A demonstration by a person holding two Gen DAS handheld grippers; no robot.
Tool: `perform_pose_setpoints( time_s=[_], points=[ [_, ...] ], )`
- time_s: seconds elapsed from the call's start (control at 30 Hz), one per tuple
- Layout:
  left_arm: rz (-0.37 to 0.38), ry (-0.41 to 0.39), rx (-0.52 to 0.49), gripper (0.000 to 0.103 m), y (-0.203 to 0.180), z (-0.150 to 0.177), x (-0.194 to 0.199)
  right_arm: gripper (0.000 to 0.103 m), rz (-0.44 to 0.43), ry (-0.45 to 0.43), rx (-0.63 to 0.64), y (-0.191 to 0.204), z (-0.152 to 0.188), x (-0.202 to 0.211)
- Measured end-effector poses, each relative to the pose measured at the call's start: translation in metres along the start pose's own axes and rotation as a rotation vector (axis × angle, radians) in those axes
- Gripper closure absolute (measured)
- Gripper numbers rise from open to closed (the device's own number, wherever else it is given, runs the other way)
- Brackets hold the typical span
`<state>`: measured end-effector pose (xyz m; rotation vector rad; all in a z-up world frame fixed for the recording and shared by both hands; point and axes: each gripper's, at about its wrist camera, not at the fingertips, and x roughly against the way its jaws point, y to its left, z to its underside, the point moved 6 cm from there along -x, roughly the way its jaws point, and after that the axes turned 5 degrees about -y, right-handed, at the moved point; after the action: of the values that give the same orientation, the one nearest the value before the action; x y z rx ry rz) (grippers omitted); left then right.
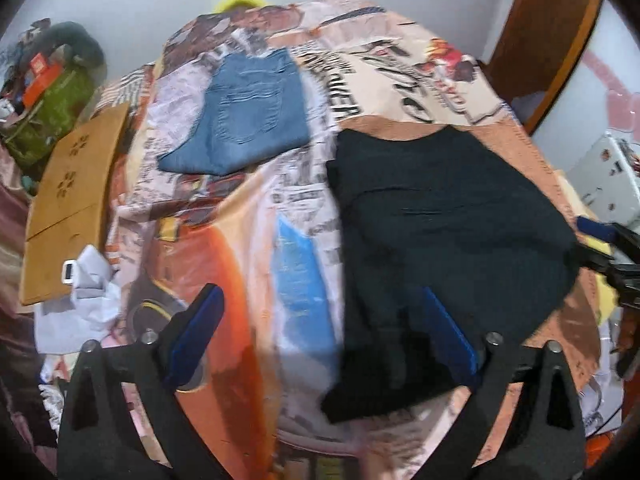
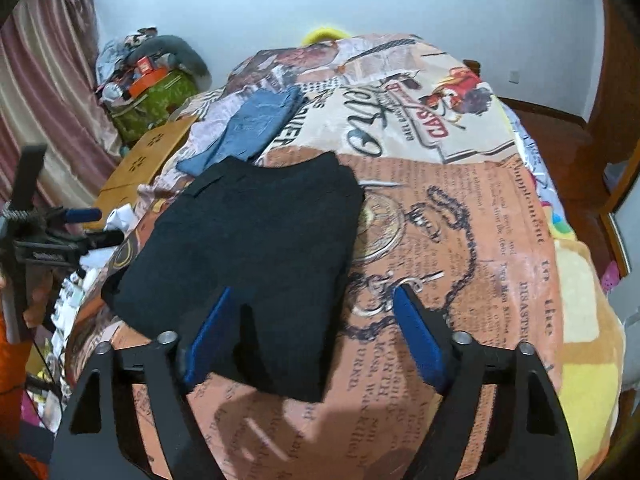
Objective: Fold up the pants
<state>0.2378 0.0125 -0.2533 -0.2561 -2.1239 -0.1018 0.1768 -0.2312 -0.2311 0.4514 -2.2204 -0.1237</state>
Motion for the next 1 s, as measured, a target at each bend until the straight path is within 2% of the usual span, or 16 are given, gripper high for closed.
perform_pose_setpoints(
  time_s=[0.1, 0.17, 0.2, 0.27, 0.37, 0.53, 0.7, 0.8, 0.9, 0.97, 1.0],
  points=[
    [0.01, 0.034, -0.029, 0.027, -0.016, 0.013, -0.01, 0.049, -0.029, 0.025, 0.001, 0.007, 0.008, -0.008],
    [0.005, 0.061, -0.035, 0.032, -0.022, 0.025, -0.021, 0.058, -0.041, 0.027, -0.004, 0.008, 0.011, -0.013],
    [-0.005, 0.063, -0.036, 0.033, -0.022, 0.03, -0.024, 0.06, -0.037, 0.024, -0.003, 0.008, 0.014, -0.014],
    [-0.016, 0.039, -0.027, 0.033, -0.022, 0.036, -0.024, 0.071, -0.025, 0.019, 0.006, 0.007, 0.016, -0.015],
    [-0.052, 0.014, -0.01, 0.032, -0.015, 0.044, -0.022, 0.076, -0.021, 0.014, 0.025, 0.008, 0.021, -0.015],
    [-0.05, -0.004, 0.029, 0.032, -0.01, 0.05, -0.021, 0.078, -0.006, 0.036, 0.057, 0.01, 0.025, -0.018],
    [-0.069, -0.008, 0.016, 0.032, -0.01, 0.044, -0.017, 0.075, 0.002, 0.035, 0.044, 0.009, 0.02, -0.01],
    [-0.089, -0.027, 0.023, 0.032, -0.006, 0.035, -0.011, 0.072, 0.022, 0.037, 0.048, 0.008, 0.013, -0.003],
    [-0.108, -0.065, 0.036, 0.032, -0.001, 0.019, -0.003, 0.068, 0.043, 0.0, 0.055, 0.005, -0.002, 0.006],
    [-0.12, -0.088, 0.036, 0.032, 0.001, 0.006, 0.001, 0.059, 0.039, -0.032, 0.048, 0.003, -0.012, 0.012],
    [-0.123, -0.101, 0.038, 0.031, 0.002, -0.002, 0.004, 0.059, 0.038, -0.047, 0.047, 0.003, -0.017, 0.014]
  ],
)
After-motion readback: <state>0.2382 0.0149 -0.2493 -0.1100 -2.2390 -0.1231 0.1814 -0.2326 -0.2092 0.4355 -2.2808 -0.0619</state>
